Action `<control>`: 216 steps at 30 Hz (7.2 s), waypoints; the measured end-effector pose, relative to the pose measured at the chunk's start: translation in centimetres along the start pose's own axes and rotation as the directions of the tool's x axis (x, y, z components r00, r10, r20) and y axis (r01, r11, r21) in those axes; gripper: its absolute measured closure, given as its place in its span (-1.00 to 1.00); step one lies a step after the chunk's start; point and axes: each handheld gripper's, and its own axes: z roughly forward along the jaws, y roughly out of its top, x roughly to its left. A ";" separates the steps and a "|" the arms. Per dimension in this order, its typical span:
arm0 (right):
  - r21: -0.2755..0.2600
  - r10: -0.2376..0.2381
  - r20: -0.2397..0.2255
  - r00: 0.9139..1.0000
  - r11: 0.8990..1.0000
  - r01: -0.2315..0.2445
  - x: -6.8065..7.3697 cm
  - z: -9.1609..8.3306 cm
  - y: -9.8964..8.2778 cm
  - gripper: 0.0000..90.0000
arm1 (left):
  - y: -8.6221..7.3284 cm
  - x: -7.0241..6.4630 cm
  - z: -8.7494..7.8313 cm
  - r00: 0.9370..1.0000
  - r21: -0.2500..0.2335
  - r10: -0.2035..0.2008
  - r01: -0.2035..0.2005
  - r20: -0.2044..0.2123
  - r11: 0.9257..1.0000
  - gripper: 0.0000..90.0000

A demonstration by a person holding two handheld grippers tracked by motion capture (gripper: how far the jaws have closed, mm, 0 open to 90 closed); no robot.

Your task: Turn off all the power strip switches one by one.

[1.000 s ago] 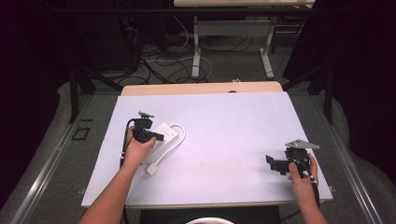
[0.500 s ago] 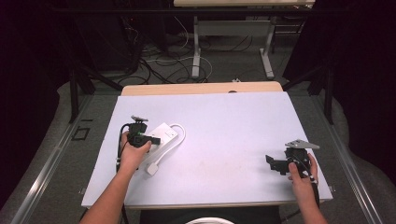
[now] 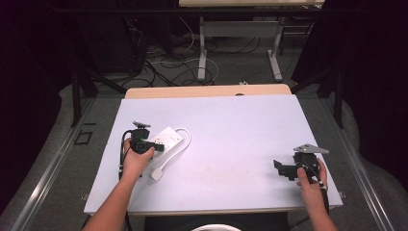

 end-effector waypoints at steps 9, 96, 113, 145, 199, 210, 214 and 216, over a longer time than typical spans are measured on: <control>0.002 0.000 -0.003 1.000 1.000 0.000 0.1 0.0 0.0 -0.83 | 0.0 -0.1 -0.1 1.000 0.000 0.006 -0.006 -0.016 1.000 1.00; -0.013 0.007 0.001 1.000 1.000 -0.007 0.1 -0.2 0.1 -0.83 | -3.4 1.8 -3.0 0.999 -0.043 -0.047 0.047 0.007 0.998 1.00; -0.014 0.004 -0.001 1.000 1.000 -0.005 0.1 -0.3 0.1 -0.83 | -3.6 1.3 -2.4 0.999 -0.034 -0.041 0.042 0.019 0.999 1.00; -0.010 -0.008 0.004 1.000 1.000 0.008 0.1 -0.2 0.1 -0.83 | -3.7 2.0 -2.8 0.997 -0.066 -0.075 0.074 -0.006 0.995 1.00; -0.015 0.004 0.000 1.000 1.000 -0.004 0.2 -0.3 0.1 -0.83 | -6.4 3.2 -6.4 0.994 -0.081 -0.112 0.113 0.018 0.990 1.00; -0.017 -0.002 0.000 1.000 1.000 0.002 0.0 -0.4 0.1 -0.83 | -6.7 3.6 -5.9 0.992 -0.069 -0.123 0.123 0.011 0.990 1.00; -0.016 -0.001 0.003 1.000 1.000 0.001 0.0 -0.3 0.0 -0.83 | -6.7 3.7 -5.8 0.992 -0.075 -0.125 0.126 0.015 0.989 1.00; -0.016 -0.003 0.002 1.000 1.000 0.003 0.0 -0.4 0.1 -0.83 | -6.7 3.8 -5.9 0.993 -0.070 -0.120 0.121 0.016 0.990 1.00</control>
